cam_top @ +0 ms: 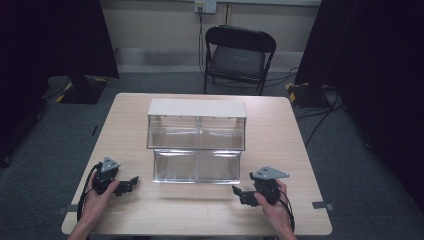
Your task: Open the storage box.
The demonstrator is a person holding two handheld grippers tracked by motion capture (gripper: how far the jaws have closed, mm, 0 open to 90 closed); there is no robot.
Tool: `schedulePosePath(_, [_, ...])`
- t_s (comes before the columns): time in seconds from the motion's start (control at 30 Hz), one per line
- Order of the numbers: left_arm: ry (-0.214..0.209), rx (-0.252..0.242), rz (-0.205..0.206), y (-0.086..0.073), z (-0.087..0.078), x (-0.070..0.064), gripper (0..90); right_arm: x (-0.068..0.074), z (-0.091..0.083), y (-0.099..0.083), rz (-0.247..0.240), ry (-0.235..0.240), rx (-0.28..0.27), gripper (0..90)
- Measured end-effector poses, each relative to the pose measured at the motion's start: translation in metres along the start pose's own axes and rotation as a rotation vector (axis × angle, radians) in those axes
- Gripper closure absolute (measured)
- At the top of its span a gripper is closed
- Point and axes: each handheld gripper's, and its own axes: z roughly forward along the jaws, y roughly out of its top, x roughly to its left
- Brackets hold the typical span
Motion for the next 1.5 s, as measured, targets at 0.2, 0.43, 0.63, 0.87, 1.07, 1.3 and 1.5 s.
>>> schedulePosePath(0.2, [0.000,0.000,0.000,0.000,0.000,0.000,9.7,0.004,0.006,0.004,0.001,-0.007,-0.007,17.0])
schedulePosePath(0.43, [0.000,0.000,0.000,0.000,0.000,0.000,9.7,0.003,0.010,0.007,0.005,-0.002,-0.003,15.8])
schedulePosePath(0.63, [0.000,0.000,0.000,0.000,0.000,0.000,9.7,0.004,0.008,0.009,0.001,0.015,-0.012,14.6])
schedulePosePath(0.87, [0.000,0.001,-0.001,0.000,0.000,0.000,9.7,0.004,0.008,0.009,0.003,0.019,-0.016,14.6])
schedulePosePath(1.07, [0.000,0.000,0.000,0.000,0.000,0.000,9.7,0.005,0.008,0.009,0.000,0.025,-0.022,14.8])
schedulePosePath(1.3, [0.000,0.000,0.000,0.000,0.000,0.000,9.7,0.006,0.007,0.009,-0.005,0.025,-0.028,14.8])
schedulePosePath(1.5, [0.000,0.000,0.000,0.000,0.000,0.000,9.7,0.006,0.006,0.009,-0.009,0.023,-0.028,15.1])
